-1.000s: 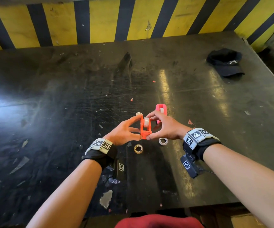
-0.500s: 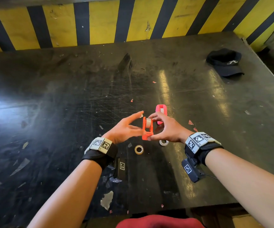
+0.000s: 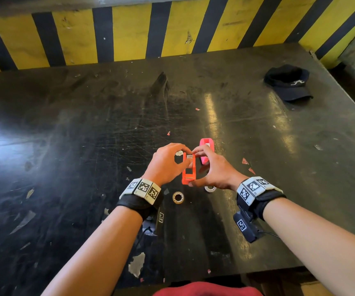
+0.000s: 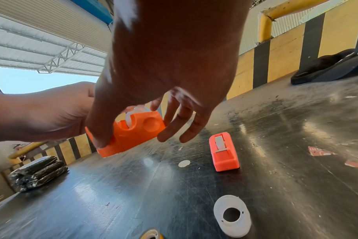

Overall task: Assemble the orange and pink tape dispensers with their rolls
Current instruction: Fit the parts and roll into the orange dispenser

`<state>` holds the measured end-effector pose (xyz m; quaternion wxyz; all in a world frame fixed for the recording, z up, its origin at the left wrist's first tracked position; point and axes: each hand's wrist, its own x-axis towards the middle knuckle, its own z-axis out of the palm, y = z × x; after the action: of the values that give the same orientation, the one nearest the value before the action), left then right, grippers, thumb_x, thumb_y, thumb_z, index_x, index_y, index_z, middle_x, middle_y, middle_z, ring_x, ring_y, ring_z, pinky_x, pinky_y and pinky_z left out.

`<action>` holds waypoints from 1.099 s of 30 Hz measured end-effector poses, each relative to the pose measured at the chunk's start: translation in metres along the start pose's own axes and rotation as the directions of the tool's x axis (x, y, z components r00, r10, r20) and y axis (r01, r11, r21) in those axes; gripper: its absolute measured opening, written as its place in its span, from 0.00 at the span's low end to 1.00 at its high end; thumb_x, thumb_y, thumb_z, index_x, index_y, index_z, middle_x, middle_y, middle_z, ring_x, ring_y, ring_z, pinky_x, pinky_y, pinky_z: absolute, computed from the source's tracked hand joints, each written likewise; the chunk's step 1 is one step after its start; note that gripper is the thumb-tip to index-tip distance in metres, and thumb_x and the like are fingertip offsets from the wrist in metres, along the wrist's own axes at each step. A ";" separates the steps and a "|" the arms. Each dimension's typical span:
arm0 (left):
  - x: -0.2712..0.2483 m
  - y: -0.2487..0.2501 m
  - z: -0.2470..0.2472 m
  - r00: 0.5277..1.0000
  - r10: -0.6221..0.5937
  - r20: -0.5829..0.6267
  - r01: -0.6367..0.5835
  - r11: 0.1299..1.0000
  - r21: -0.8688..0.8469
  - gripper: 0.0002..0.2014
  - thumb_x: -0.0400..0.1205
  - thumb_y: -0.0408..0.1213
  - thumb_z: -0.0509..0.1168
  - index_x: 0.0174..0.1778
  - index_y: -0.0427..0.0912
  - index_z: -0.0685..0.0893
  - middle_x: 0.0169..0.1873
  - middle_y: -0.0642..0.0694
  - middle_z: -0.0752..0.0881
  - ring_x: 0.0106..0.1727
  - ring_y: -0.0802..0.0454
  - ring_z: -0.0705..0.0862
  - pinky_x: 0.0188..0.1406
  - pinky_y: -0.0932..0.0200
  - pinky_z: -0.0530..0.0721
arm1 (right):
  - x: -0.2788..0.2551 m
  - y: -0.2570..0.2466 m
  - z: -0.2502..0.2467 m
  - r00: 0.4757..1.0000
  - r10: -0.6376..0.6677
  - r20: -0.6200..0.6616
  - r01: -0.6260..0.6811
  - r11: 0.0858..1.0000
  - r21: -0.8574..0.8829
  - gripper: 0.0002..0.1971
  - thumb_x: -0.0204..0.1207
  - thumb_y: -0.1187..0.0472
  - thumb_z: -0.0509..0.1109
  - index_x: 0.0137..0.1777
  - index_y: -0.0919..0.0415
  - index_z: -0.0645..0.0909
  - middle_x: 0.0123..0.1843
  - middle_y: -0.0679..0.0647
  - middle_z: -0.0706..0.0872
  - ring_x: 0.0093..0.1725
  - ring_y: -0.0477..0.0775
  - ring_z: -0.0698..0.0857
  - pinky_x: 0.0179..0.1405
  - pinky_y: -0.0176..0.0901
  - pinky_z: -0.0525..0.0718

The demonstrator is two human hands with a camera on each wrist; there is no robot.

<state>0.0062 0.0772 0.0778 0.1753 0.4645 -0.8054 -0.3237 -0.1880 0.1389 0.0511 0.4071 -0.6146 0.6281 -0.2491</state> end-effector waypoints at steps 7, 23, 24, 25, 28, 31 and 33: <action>0.001 0.004 0.002 0.999 0.017 -0.031 -0.015 0.998 0.056 0.06 0.83 0.45 0.73 0.54 0.53 0.90 0.64 0.52 0.90 0.65 0.52 0.86 0.66 0.49 0.84 | 0.000 0.002 0.002 1.000 0.005 0.014 -0.005 1.000 -0.001 0.48 0.53 0.46 0.93 0.71 0.40 0.71 0.68 0.45 0.85 0.72 0.50 0.81 0.72 0.59 0.82; -0.017 0.002 0.002 0.945 0.000 0.326 0.074 0.974 -0.215 0.04 0.85 0.39 0.71 0.54 0.47 0.88 0.84 0.53 0.65 0.58 0.48 0.92 0.54 0.52 0.94 | -0.004 0.018 -0.005 0.994 0.093 0.058 -0.094 0.996 0.009 0.43 0.57 0.43 0.92 0.71 0.38 0.74 0.72 0.51 0.83 0.75 0.52 0.80 0.74 0.56 0.79; -0.019 0.003 0.002 0.939 0.003 0.343 0.077 0.972 -0.221 0.04 0.85 0.39 0.72 0.54 0.46 0.88 0.84 0.53 0.65 0.61 0.48 0.91 0.58 0.53 0.92 | -0.005 0.019 -0.005 0.994 0.096 0.060 -0.097 0.995 0.013 0.43 0.57 0.43 0.92 0.71 0.38 0.74 0.72 0.52 0.84 0.75 0.52 0.80 0.74 0.56 0.78; -0.020 0.003 0.003 0.933 0.005 0.360 0.085 0.969 -0.231 0.04 0.85 0.39 0.72 0.54 0.46 0.88 0.85 0.54 0.64 0.63 0.48 0.90 0.60 0.53 0.91 | -0.005 0.019 -0.006 0.993 0.101 0.064 -0.102 0.995 0.016 0.42 0.57 0.43 0.92 0.70 0.39 0.74 0.72 0.53 0.84 0.74 0.51 0.80 0.74 0.56 0.78; -0.023 0.004 0.006 0.923 0.003 0.384 0.095 0.967 -0.235 0.04 0.84 0.39 0.72 0.54 0.47 0.89 0.85 0.55 0.64 0.67 0.46 0.88 0.66 0.50 0.90 | -0.005 0.019 -0.007 0.991 0.103 0.083 -0.106 0.994 0.031 0.40 0.59 0.45 0.92 0.69 0.41 0.75 0.70 0.53 0.85 0.72 0.49 0.80 0.74 0.56 0.78; -0.026 0.003 0.006 0.929 0.003 0.370 0.096 0.964 -0.249 0.03 0.84 0.39 0.73 0.52 0.50 0.89 0.85 0.54 0.64 0.65 0.47 0.90 0.66 0.48 0.89 | -0.006 0.019 -0.007 0.990 0.110 0.092 -0.115 0.992 0.045 0.41 0.57 0.42 0.91 0.69 0.41 0.76 0.70 0.53 0.85 0.73 0.51 0.81 0.75 0.58 0.79; -0.027 0.004 0.004 0.931 0.001 0.364 0.107 0.955 -0.276 0.03 0.84 0.38 0.73 0.51 0.51 0.89 0.86 0.54 0.65 0.63 0.48 0.91 0.65 0.48 0.90 | -0.007 0.020 -0.008 0.988 0.120 0.094 -0.127 0.990 0.061 0.42 0.55 0.39 0.91 0.69 0.39 0.76 0.70 0.52 0.85 0.72 0.53 0.82 0.76 0.60 0.80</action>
<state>0.0151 0.1028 0.0782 0.0824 0.3880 -0.7545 -0.5229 -0.2061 0.1470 0.0410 0.4699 -0.5711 0.6373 -0.2165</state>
